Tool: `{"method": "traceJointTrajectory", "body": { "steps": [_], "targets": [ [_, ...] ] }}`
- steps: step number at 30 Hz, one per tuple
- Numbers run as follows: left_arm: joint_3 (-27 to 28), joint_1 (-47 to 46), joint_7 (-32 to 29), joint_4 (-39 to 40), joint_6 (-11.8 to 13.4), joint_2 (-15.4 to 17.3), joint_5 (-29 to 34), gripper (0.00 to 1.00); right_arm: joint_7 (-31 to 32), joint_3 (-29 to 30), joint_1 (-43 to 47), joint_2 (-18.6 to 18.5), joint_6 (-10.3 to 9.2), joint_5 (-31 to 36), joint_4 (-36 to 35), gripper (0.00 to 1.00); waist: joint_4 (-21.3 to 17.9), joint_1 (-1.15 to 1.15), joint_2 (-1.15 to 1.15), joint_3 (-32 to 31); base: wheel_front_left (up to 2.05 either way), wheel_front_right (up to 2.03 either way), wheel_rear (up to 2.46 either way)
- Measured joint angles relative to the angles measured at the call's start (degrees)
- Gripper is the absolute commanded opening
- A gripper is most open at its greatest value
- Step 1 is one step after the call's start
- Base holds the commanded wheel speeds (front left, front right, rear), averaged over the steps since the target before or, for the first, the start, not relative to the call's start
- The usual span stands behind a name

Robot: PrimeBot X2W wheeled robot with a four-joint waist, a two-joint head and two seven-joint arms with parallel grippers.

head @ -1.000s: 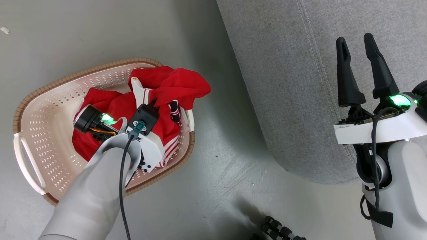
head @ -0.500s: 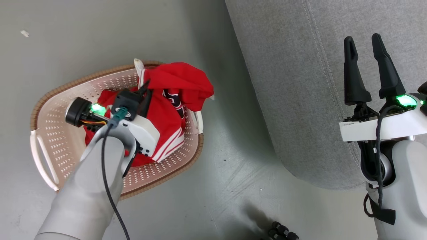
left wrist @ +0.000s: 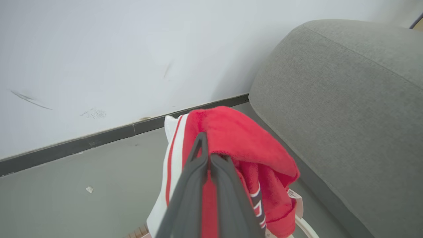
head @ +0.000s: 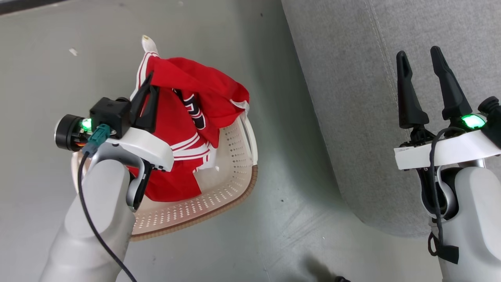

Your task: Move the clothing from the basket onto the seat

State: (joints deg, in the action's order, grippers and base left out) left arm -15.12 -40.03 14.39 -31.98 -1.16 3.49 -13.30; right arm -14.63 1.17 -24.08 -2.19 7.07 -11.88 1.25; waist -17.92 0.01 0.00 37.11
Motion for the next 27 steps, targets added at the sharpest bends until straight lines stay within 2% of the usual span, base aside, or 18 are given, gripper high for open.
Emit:
{"method": "traceJointTrajectory", "body": {
  "steps": [11, 15, 23, 27],
  "targets": [
    [3.6, 3.6, 0.1, 10.4, -0.1, 2.8, -0.8, 0.0, 0.0, 0.3, 0.2, -0.1, 0.0, 4.0, 1.1, 1.0, 3.3, 0.0, 0.0, -5.0, 0.0, 0.0, 0.0],
    [4.4, 5.4, 0.1, 12.9, -1.1, 3.7, -1.6, 0.0, 0.0, -0.2, 0.5, -0.1, 0.0, 5.0, 1.5, 1.0, 4.5, 0.0, 0.0, -7.2, 0.0, 0.0, 0.0],
    [4.0, 9.1, 0.1, 16.1, -2.1, 6.0, -1.7, 0.0, 0.0, -0.8, 2.5, -0.2, 0.0, 5.9, 2.4, 1.0, 7.0, 0.0, 0.0, -12.1, 0.0, 0.0, 0.0],
    [3.8, 10.8, 0.1, 18.0, -2.6, 7.2, -1.7, 0.0, 0.0, -3.2, 4.0, -0.3, 0.0, 7.5, 3.5, 1.0, 8.6, 0.0, 0.0, -15.3, 0.0, 0.0, 0.0]
  ]
}}
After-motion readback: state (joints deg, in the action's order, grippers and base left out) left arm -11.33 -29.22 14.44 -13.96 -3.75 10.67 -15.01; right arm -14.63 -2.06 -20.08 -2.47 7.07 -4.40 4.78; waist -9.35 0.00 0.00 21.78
